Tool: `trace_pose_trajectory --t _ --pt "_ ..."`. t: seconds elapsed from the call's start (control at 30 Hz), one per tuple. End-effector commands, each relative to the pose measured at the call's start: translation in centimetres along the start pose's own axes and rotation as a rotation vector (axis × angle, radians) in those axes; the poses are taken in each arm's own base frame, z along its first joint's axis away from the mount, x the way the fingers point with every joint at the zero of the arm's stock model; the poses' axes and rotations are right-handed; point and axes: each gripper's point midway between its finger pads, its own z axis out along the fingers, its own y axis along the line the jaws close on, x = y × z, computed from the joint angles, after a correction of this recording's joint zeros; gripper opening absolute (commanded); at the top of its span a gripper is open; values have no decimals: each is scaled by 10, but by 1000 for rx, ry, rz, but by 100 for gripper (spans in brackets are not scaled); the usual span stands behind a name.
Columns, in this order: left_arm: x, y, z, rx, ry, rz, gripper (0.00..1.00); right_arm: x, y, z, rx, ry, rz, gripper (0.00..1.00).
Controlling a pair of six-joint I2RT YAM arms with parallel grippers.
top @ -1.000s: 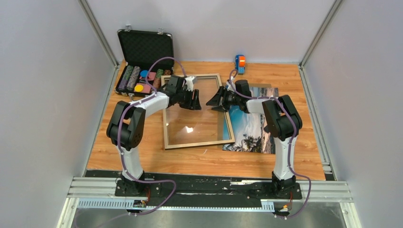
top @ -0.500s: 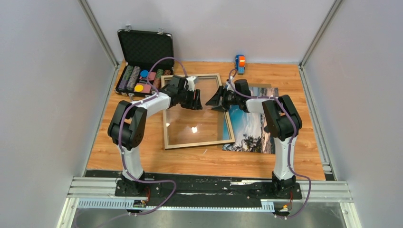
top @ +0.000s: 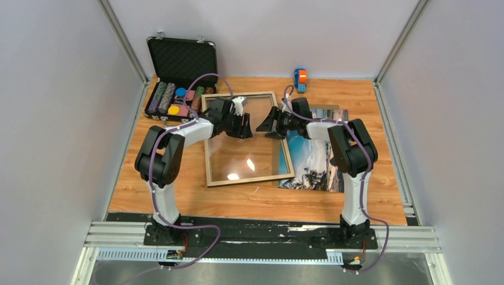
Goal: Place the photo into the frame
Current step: Place the photo frame item in the photo frame.
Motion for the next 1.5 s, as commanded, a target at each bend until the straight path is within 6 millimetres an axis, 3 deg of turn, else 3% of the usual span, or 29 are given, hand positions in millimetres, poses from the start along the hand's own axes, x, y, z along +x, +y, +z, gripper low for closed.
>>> trace_pose_trajectory --t 0.0,1.47 --pt "15 4 0 -29 33 -16 61 -22 15 -9 18 -65 -104 67" --pt "22 6 -2 -31 34 -11 59 -51 40 -41 127 -124 -288 69"
